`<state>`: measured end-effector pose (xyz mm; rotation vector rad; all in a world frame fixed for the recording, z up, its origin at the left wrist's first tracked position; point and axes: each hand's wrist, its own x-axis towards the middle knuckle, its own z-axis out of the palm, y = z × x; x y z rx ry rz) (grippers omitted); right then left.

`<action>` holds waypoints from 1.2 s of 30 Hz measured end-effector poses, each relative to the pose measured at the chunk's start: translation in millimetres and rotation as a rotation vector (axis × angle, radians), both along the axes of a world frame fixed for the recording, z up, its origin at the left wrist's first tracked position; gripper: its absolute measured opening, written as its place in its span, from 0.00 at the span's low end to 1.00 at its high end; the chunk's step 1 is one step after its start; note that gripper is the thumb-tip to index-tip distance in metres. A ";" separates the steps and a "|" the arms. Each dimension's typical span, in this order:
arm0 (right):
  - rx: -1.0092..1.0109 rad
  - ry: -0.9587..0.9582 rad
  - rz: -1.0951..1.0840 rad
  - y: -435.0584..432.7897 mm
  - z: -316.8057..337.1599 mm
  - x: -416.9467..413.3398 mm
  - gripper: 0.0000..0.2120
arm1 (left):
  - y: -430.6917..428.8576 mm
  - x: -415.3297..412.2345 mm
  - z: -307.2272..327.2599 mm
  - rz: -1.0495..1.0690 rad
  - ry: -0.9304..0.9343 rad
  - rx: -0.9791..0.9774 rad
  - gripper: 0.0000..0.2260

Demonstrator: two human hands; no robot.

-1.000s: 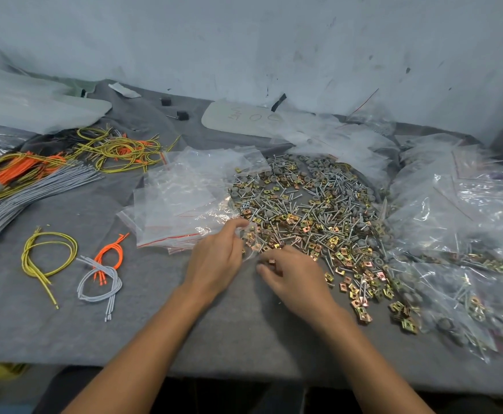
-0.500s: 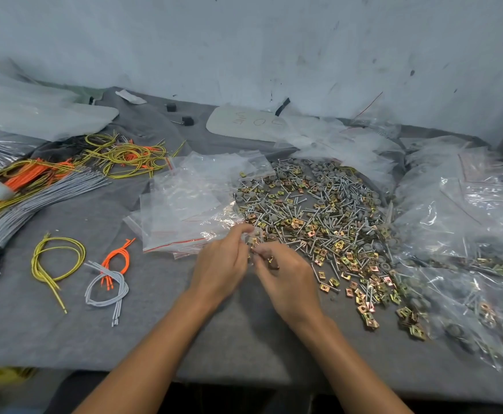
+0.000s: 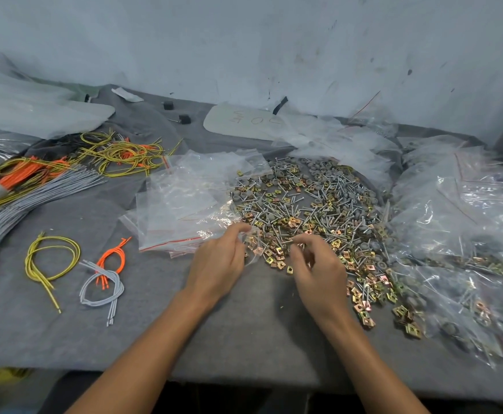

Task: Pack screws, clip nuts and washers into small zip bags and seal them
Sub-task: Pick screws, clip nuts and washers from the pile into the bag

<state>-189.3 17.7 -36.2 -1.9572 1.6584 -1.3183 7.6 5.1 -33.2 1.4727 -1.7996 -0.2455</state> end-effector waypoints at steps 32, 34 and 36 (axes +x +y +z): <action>0.015 0.063 0.154 10.2 -4.7 18.6 0.07 | -2.6 -0.5 -5.2 0.009 0.001 0.051 0.17; -0.040 0.083 0.182 7.1 -2.4 31.3 0.07 | -3.0 0.2 -7.0 0.003 0.015 0.058 0.17; -0.071 0.117 0.168 2.7 0.9 41.4 0.07 | -3.2 1.0 -8.0 -0.002 0.026 0.053 0.17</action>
